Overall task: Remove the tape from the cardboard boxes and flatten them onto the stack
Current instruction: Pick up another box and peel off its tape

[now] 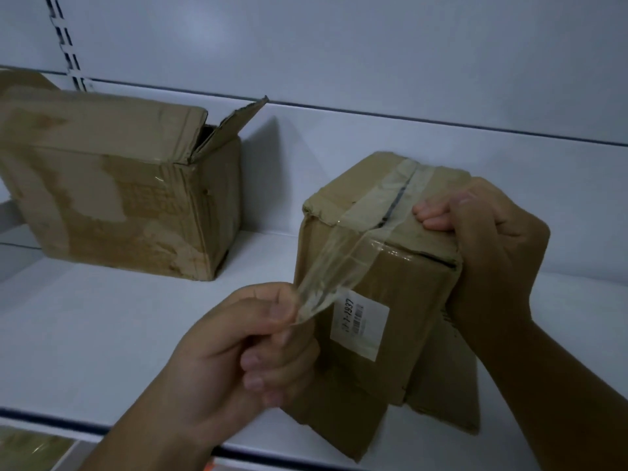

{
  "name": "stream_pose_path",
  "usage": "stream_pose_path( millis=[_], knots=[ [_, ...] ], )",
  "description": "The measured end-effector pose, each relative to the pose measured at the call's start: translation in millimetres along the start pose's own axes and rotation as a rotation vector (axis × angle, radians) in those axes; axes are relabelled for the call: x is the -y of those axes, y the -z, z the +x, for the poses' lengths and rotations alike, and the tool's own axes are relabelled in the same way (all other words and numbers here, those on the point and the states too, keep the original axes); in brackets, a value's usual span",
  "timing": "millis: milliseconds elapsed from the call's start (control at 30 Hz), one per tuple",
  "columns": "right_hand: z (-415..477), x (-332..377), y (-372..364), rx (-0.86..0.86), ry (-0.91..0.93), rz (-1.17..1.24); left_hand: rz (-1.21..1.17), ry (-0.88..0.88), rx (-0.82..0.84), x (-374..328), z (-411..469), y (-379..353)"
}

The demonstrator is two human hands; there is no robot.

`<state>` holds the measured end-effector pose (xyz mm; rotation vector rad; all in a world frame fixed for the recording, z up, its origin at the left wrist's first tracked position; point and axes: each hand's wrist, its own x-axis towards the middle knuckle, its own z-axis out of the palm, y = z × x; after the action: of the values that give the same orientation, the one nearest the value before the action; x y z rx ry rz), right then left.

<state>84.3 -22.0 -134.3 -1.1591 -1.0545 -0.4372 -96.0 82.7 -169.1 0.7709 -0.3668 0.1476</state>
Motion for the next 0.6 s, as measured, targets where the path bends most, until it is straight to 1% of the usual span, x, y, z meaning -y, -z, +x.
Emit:
stream_pose_path(
  millis=[67,133,233,267,333,367,400,467,533,600],
  knots=[
    [0.1,1.9,0.4,0.015,-0.009,0.019,0.035,-0.003,-0.007,-3.7,-0.9,-1.7],
    [0.2,4.0,0.5,0.020,-0.008,0.006,0.098,-0.042,-0.008,-11.3,-0.1,-10.5],
    [-0.1,5.2,-0.5,0.043,-0.020,-0.067,0.426,-0.101,-0.165,-40.0,10.4,-34.9],
    [-0.3,5.3,-0.8,0.067,-0.032,-0.103,0.493,-0.119,-0.180,-52.2,17.4,-45.2],
    [1.3,6.7,-0.4,0.126,-0.036,-0.155,0.465,-0.149,-0.196,-77.0,35.1,-59.4],
    [2.6,9.0,0.6,0.151,-0.029,-0.169,0.448,-0.138,-0.254,-87.5,44.9,-65.0],
    [3.5,10.8,1.5,0.175,-0.020,-0.187,0.498,-0.125,-0.323,-93.9,53.3,-69.0],
    [7.3,17.5,4.5,0.220,-0.031,-0.236,0.771,-0.108,-0.414,-93.5,66.3,-73.6],
    [14.5,26.9,8.8,0.271,-0.098,-0.242,1.044,-0.102,-0.422,-83.4,73.4,-79.2],
    [23.9,38.3,13.2,0.432,-0.114,-0.312,1.232,-0.072,-0.407,-76.1,72.4,-86.0]
  ],
)
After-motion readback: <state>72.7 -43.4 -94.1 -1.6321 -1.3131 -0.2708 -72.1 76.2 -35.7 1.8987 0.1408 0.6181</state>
